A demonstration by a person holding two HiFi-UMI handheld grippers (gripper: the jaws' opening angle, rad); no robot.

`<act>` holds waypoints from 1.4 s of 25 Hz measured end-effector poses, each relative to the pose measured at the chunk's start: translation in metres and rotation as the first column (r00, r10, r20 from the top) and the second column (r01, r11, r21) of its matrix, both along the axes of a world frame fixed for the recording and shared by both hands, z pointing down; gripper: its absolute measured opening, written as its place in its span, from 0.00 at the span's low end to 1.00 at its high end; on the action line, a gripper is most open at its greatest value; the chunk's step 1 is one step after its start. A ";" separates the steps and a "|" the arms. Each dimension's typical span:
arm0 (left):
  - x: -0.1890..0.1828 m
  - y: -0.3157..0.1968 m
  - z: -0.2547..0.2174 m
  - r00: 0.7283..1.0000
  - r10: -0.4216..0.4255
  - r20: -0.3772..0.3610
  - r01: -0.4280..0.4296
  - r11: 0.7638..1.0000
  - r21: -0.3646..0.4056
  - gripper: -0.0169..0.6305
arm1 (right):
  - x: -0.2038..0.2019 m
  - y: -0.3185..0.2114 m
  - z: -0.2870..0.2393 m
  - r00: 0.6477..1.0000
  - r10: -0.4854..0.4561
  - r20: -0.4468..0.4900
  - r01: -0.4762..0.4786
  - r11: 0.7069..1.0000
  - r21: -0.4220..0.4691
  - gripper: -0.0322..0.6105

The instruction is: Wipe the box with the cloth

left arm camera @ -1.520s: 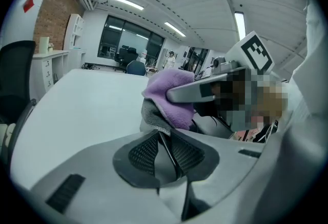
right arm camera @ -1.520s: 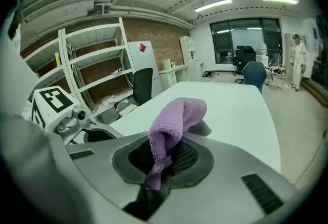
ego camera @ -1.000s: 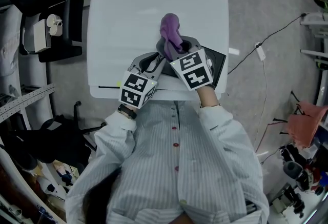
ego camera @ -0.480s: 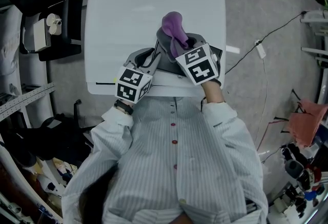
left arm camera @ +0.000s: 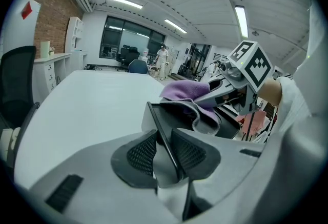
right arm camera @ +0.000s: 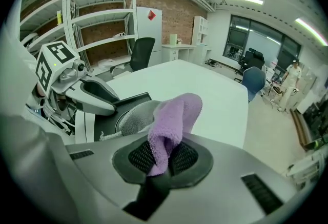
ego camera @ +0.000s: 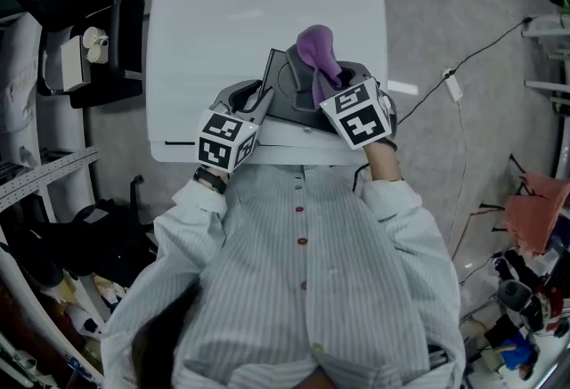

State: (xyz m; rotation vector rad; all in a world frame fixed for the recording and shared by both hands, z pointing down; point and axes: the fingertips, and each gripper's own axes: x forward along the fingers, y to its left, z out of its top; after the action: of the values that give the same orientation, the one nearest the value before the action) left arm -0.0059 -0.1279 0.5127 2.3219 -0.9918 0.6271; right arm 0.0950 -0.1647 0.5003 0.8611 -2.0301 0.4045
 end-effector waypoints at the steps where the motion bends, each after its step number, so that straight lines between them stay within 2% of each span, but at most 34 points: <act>1: 0.000 0.000 0.000 1.000 -0.001 0.001 0.001 1.000 0.001 0.15 | 0.006 0.001 0.000 1.000 0.007 -0.010 -0.007 1.000 -0.001 0.12; 11: 0.001 0.000 -0.001 1.000 -0.001 0.007 0.001 1.000 0.004 0.15 | 0.077 0.019 0.001 0.987 0.067 -0.149 -0.070 0.997 -0.016 0.12; 17: 0.000 0.002 -0.002 1.000 -0.002 -0.003 0.002 1.000 0.008 0.15 | 0.102 0.029 -0.001 0.979 0.130 -0.160 -0.134 0.991 -0.014 0.12; 22: 0.001 0.002 -0.003 1.000 -0.002 -0.011 0.002 1.000 0.011 0.15 | 0.103 0.029 -0.003 0.978 0.148 -0.149 -0.150 0.989 0.001 0.12; 27: 0.001 0.002 -0.003 1.000 -0.011 -0.029 0.011 1.000 0.013 0.15 | 0.074 0.029 -0.018 0.990 0.109 -0.091 -0.107 0.994 0.019 0.12; 31: 0.002 0.002 -0.003 0.999 -0.004 -0.034 0.005 1.000 0.015 0.15 | 0.017 0.029 -0.044 0.997 0.039 0.062 -0.041 0.999 0.030 0.12; 35: 0.000 0.002 -0.002 0.999 -0.005 -0.051 0.005 1.000 0.015 0.15 | -0.046 0.035 -0.057 0.973 -0.050 0.224 0.051 0.999 0.005 0.12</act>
State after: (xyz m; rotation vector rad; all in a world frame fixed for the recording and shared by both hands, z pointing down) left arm -0.0061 -0.1259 0.5103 2.3362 -0.9819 0.5568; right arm 0.0486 -0.1299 0.4432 0.7908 -2.2545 0.4924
